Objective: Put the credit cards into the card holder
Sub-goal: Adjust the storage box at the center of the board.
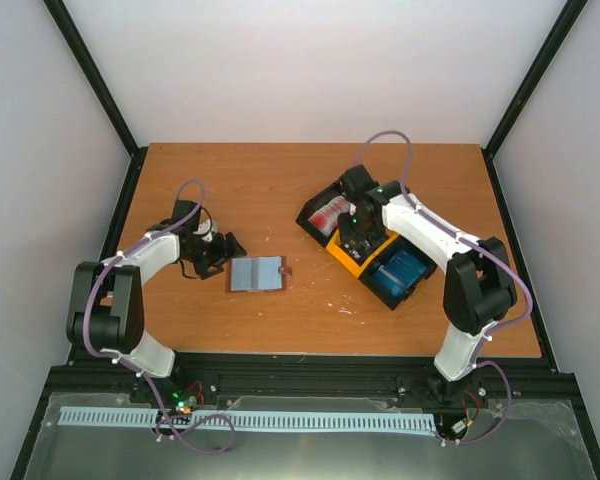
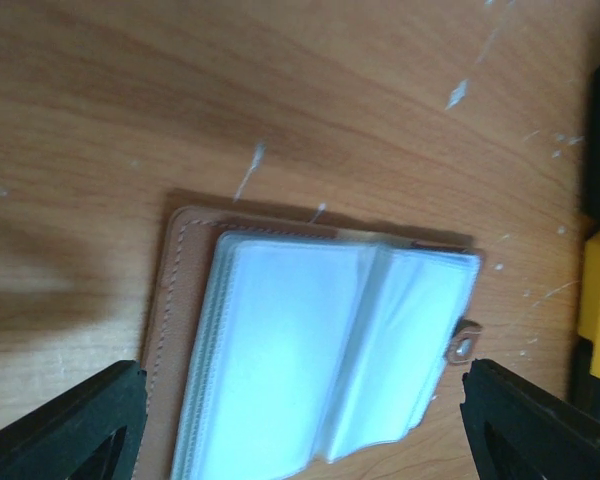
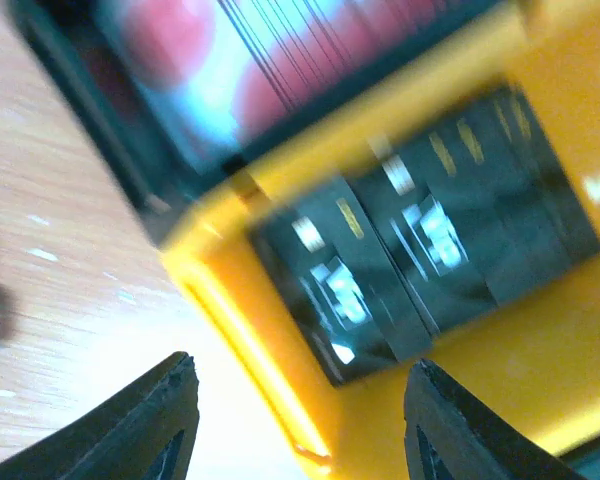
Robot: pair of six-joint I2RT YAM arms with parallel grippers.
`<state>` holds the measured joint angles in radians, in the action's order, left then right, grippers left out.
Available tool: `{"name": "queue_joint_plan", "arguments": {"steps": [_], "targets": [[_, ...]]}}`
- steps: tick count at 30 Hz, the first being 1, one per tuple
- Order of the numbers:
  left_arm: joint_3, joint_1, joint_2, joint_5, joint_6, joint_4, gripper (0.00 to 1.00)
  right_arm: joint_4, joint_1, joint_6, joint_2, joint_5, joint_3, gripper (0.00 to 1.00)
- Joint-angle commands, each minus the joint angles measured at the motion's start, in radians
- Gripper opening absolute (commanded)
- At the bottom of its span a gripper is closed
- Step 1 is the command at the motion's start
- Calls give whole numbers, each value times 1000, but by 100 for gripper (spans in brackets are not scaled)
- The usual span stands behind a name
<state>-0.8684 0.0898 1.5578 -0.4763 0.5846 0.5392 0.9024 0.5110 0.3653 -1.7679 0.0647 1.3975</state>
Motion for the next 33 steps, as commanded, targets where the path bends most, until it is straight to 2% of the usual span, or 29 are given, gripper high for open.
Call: {"name": "queue_joint_plan", "arguments": {"steps": [1, 7, 14, 18, 21, 23, 33], "targets": [[-53, 13, -57, -27, 44, -80, 87, -50, -3, -116, 1, -130, 156, 57], [-72, 113, -37, -47, 140, -235, 87, -63, -5, -210, -163, -209, 328, 57], [-125, 218, 119, -74, 277, -438, 85, -10, -8, -353, -351, -223, 475, 53], [-166, 246, 209, -95, 352, -491, 82, 31, -9, -368, -443, -173, 555, 52], [-177, 262, 263, -124, 407, -535, 79, 74, -9, -385, -507, -135, 624, 44], [-191, 272, 289, -130, 426, -545, 78, 99, -8, -389, -544, -100, 656, 42], [-274, 303, 386, -130, 461, -555, 72, 134, -9, -428, -613, -118, 672, 47]]}}
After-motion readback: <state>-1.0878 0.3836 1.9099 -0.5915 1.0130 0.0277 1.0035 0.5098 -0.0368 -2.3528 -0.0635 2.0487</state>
